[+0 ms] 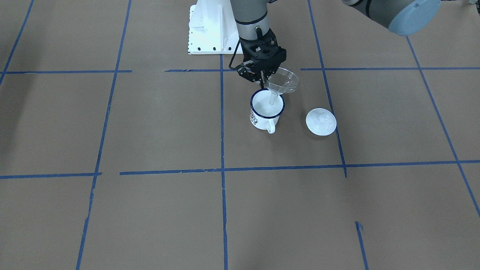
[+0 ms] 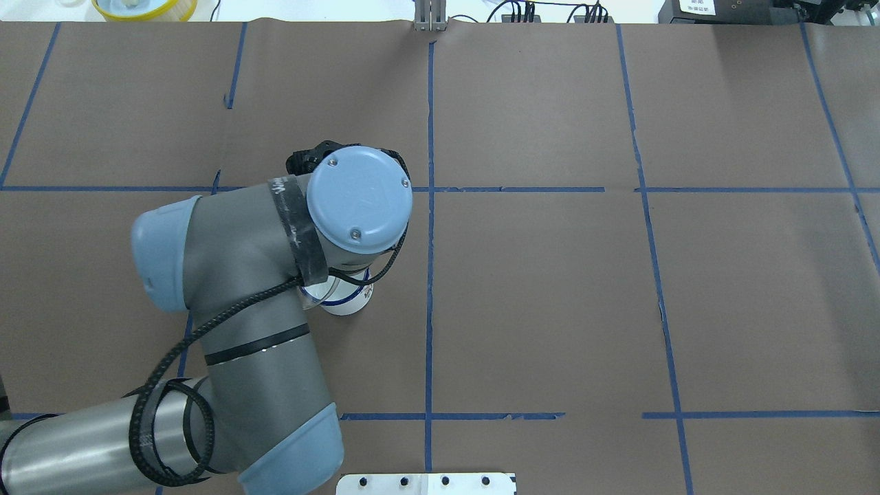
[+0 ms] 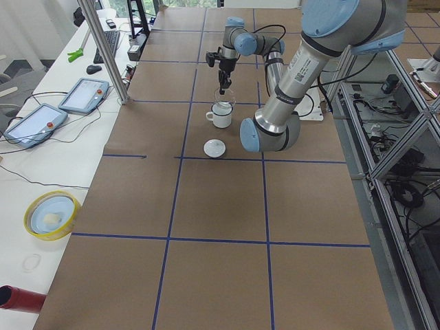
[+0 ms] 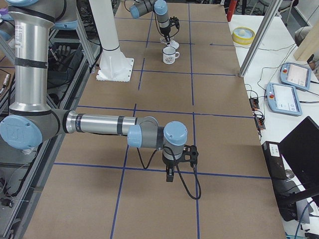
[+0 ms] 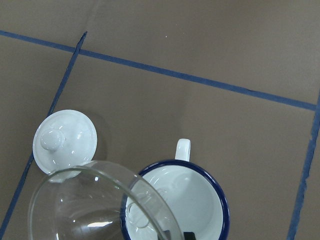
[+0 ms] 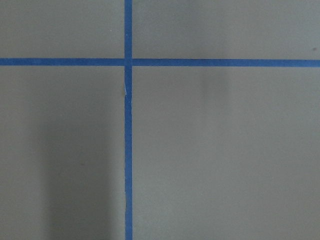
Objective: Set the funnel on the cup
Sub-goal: 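Lower the funnel spout into the mug opening with the left gripper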
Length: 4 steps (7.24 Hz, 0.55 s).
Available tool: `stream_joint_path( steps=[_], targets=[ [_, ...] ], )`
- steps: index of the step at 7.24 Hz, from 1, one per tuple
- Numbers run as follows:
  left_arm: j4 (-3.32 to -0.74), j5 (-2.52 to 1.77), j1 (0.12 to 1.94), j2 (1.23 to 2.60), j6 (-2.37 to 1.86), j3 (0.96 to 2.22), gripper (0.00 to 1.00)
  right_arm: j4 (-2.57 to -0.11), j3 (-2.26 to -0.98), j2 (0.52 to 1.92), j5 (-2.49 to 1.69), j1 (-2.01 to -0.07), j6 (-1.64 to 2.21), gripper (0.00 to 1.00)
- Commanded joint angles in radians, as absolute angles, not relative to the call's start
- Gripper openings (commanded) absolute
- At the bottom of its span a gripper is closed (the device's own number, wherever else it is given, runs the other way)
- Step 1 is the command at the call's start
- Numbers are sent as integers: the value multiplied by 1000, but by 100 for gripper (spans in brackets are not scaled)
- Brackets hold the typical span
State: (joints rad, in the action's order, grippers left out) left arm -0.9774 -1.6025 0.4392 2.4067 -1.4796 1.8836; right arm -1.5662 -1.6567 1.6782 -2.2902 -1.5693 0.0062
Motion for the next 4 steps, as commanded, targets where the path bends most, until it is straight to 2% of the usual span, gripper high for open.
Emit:
stream_joint_path(
  steps=[1,4],
  targets=[
    [-965,-1575,425,2431,-1468,1859,0,-1566,-1657,1678,-2290,-1569,6,100],
    [-983,-1552,423,2428,-1454,1810,0,-1566,-1657,1678,-2290,-1569,6,100]
  ],
)
